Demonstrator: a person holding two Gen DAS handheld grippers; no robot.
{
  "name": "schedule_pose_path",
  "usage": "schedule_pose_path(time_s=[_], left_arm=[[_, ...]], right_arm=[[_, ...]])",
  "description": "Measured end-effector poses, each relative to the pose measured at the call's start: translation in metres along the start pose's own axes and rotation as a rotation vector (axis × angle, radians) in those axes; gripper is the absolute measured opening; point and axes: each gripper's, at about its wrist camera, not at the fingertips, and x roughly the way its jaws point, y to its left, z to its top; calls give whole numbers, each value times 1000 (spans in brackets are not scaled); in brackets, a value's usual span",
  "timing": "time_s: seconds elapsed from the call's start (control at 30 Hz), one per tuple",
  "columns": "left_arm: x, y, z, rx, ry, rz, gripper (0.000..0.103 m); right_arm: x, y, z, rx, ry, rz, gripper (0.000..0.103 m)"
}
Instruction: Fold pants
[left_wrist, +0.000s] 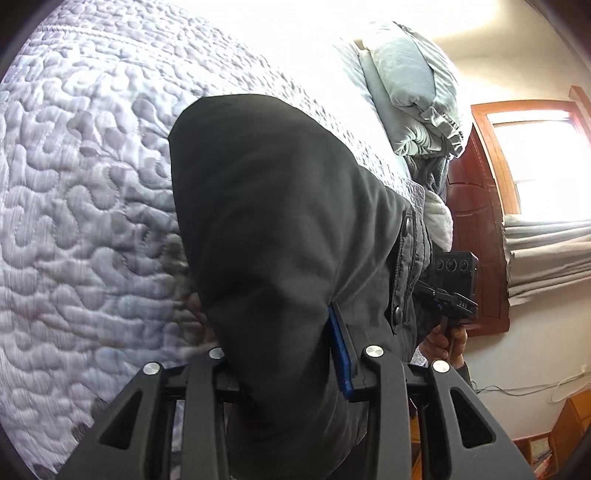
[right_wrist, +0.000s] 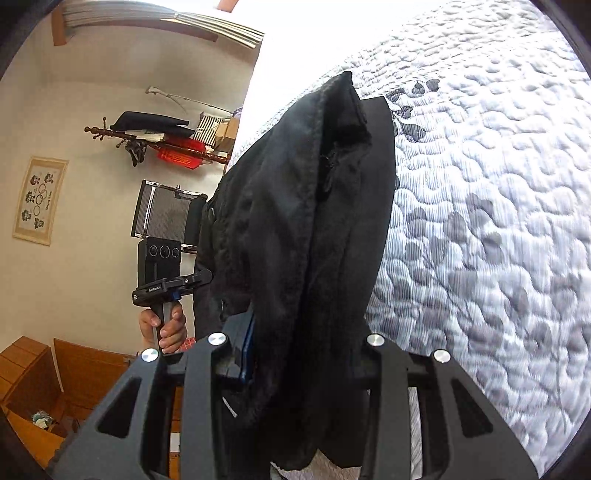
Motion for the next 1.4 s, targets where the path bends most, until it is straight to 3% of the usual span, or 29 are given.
schedule_pose_path(time_s=[0.13,0.27,0.43,0.53,0.67,0.73,0.87,1.0,1.07,1.13,1.2,1.3,1.4], left_arm=[[8,37,9,-54,17,-29,37],[11,49,6,-46,8,-83,40],[12,64,1,-72,-20,-121,47],[1,61,-3,-61,-56,-92,51],[-25,60,-17,-63,-126,-46,58],[-37,57,-27,-53,-161,-15,58],[-45,44,-46,-31,-207,21,63],[-26,42,-52,-23,-170,110,64],[-18,47,-54,-52,-154,93,64],[-16,51,-56,-69,-157,82,66],[-19,51,-59,-81,-167,75,64],[-45,44,-73,-66,-235,66,66],[-82,18,-99,-12,-355,120,86]], right_arm=[[32,-26,16,51,34,-1,37],[36,-45,16,63,49,26,42],[28,-51,12,66,45,-11,61],[8,-51,11,72,-4,-41,66],[-23,-39,0,30,-66,-60,65],[-36,-25,-11,-18,-95,-66,57],[-46,1,-35,-88,-132,14,52],[-25,-6,-44,-62,-97,-3,52],[-19,-18,-45,-23,-99,-9,48],[-18,-29,-46,11,-103,-10,39],[-24,-29,-49,34,-113,14,39],[-47,-9,-63,14,-170,10,59],[-77,16,-93,-10,-270,-21,80]])
